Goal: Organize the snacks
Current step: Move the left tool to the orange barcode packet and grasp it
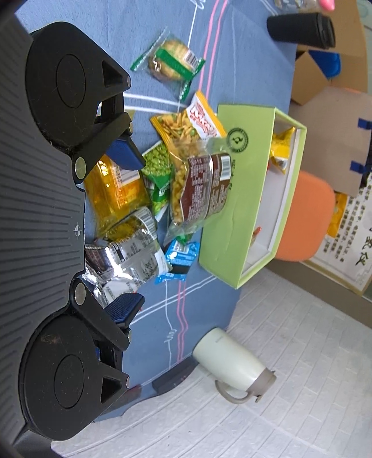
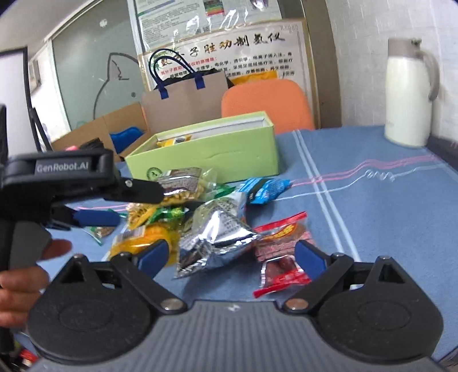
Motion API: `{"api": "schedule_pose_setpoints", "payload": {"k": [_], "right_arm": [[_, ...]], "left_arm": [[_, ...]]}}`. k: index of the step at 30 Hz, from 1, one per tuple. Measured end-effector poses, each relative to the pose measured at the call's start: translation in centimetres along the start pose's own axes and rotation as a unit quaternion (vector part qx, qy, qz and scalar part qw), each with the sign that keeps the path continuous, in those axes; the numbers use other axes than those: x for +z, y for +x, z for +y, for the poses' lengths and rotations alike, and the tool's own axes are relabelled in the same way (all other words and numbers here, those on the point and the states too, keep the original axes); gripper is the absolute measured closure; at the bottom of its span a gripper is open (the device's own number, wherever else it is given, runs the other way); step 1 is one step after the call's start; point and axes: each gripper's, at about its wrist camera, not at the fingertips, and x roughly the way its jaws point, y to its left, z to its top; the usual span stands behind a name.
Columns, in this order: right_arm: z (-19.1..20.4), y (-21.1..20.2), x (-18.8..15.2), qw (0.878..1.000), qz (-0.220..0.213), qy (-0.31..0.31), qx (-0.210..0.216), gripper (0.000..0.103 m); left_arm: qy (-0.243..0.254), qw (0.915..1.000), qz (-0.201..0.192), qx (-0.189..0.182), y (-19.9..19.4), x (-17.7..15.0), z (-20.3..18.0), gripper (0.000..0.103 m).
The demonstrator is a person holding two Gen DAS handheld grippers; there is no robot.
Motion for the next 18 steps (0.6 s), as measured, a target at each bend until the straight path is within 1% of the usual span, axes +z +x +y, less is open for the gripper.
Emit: {"api": "schedule_pose_setpoints", "payload": {"k": [2,6,9,12,14,18], "right_arm": [[0.2,-0.1,-0.2,1.0,0.005,-0.008,-0.008,0.01],[0.4,-0.7,-1.2,1.0,0.014,0.012,0.019,0.01],[1.5,-1.8,-1.7,0.999,0.006,0.001,0.031,0.01],[3.3,-2.1,-2.0,0.998,0.006,-0.015,0.057,0.01],[4.6,-1.7,-2.0,0.997,0.012,-0.026,0.077,0.01],[7.2,-0.1,-2.0,0.991,0.034,-0.042,0.124,0.01]], "left_arm": [[-0.004,1.0,0.003,0.002,-0.2,-0.2,0.1,0.021],[-0.016,0.9998,0.006,0.004,-1.2,-1.1,1.4,0.021],[-0.029,0.9994,0.002,0.02,-2.6,-1.9,3.3,0.021],[-0.043,0.9979,-0.003,0.049,-3.8,-2.7,5.9,0.021],[-0.061,0.9962,-0.006,0.062,-4.2,-2.8,7.8,0.022],[-0.093,0.9937,-0.015,0.061,-4.3,-2.1,10.5,0.024]]}}
